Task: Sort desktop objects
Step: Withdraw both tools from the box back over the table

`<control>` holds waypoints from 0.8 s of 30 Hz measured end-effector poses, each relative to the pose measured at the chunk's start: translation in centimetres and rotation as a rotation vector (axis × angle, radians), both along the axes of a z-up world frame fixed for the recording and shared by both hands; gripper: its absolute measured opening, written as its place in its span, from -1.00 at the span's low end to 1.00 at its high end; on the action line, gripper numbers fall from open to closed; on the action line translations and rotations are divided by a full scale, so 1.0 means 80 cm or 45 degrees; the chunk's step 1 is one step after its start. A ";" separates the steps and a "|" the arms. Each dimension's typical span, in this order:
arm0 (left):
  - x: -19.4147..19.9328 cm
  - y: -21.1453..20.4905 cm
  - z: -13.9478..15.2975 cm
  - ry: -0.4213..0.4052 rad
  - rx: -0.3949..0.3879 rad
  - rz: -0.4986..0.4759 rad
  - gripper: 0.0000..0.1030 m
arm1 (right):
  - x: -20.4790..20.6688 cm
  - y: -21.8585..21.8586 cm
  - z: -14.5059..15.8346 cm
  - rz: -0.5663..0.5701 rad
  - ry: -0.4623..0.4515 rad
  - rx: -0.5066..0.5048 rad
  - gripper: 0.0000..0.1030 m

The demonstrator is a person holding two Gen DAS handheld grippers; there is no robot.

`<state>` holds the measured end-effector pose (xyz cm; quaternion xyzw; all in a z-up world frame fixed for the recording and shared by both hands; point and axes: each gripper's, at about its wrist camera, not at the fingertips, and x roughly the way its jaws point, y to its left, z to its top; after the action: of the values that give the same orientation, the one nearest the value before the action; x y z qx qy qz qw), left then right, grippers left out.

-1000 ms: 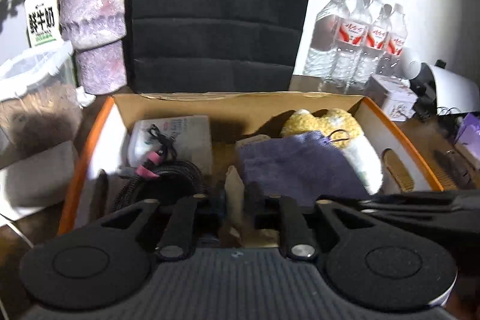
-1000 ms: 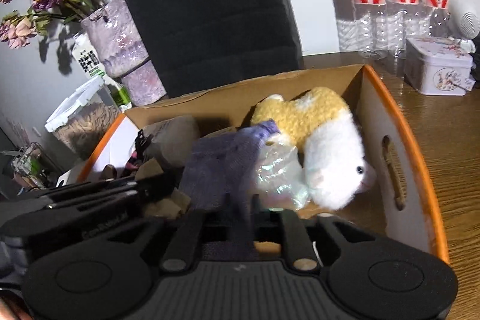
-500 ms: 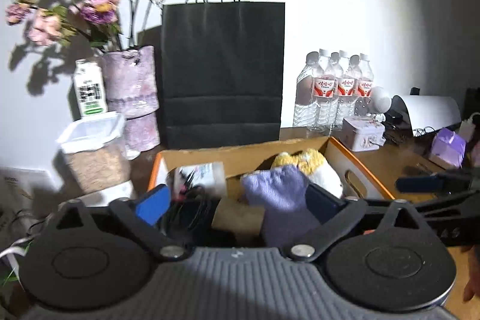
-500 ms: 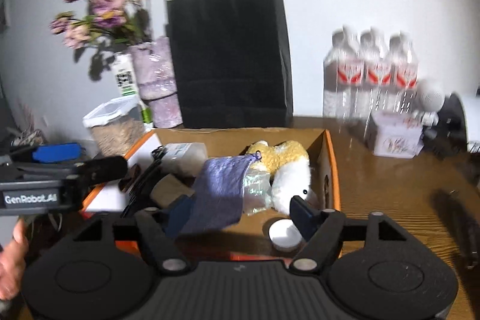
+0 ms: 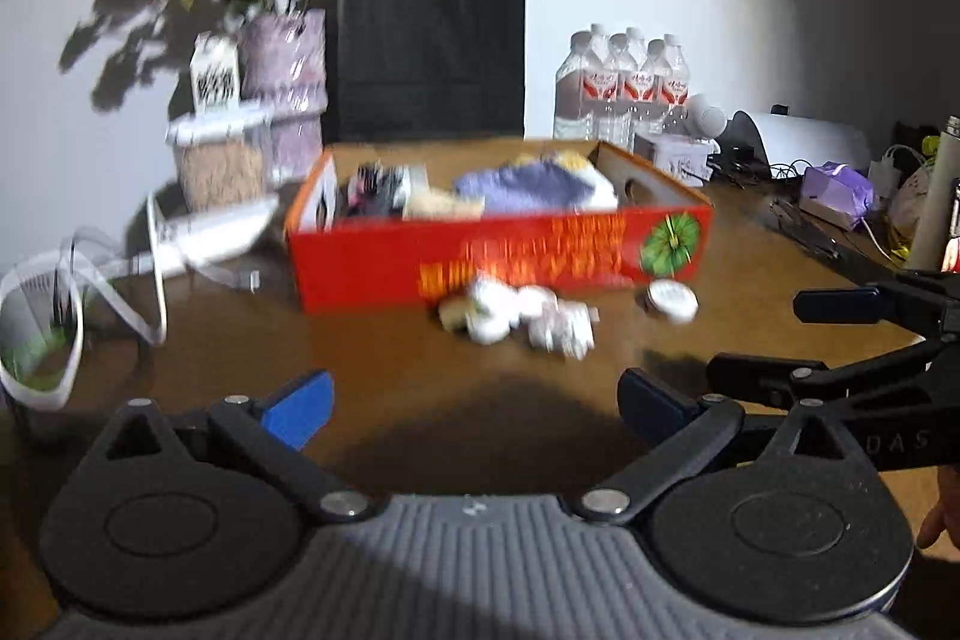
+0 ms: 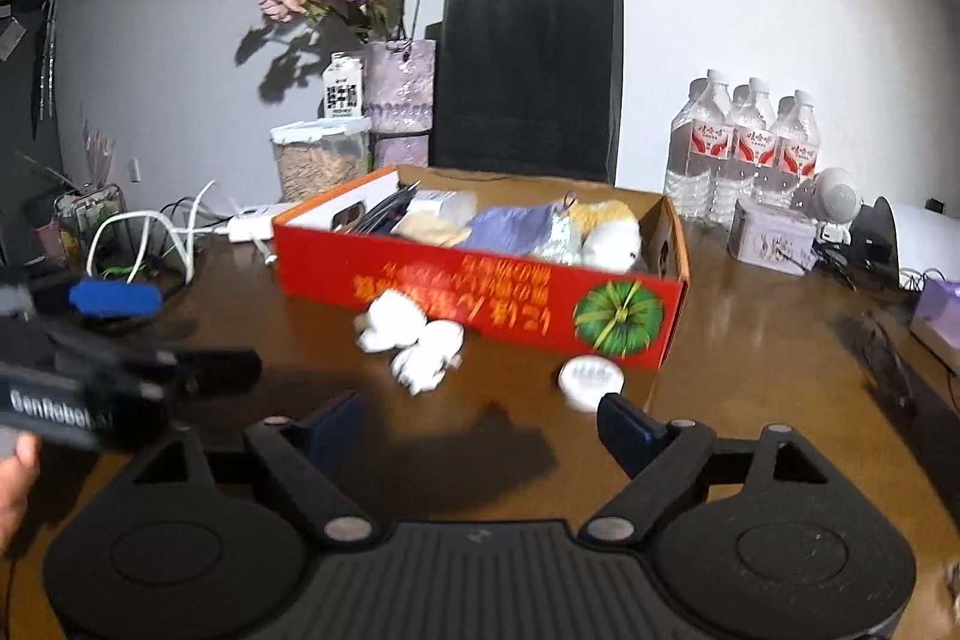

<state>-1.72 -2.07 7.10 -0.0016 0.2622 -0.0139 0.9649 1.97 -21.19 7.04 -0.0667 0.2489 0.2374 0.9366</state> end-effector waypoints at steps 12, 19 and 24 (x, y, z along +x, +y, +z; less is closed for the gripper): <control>-0.018 0.000 -0.039 0.087 0.030 0.029 1.00 | -0.037 -0.010 -0.040 -0.021 0.071 -0.001 0.66; -0.010 0.003 -0.045 0.142 0.004 0.031 1.00 | -0.030 -0.018 -0.043 -0.066 0.104 0.043 0.66; -0.005 0.006 -0.044 0.140 -0.016 0.014 1.00 | -0.027 -0.011 -0.043 -0.038 0.102 0.006 0.66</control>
<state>-2.08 -1.62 3.59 -0.0100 0.3148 -0.0102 0.9490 -0.21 -22.08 3.60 -0.0512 0.2866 0.2263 0.9295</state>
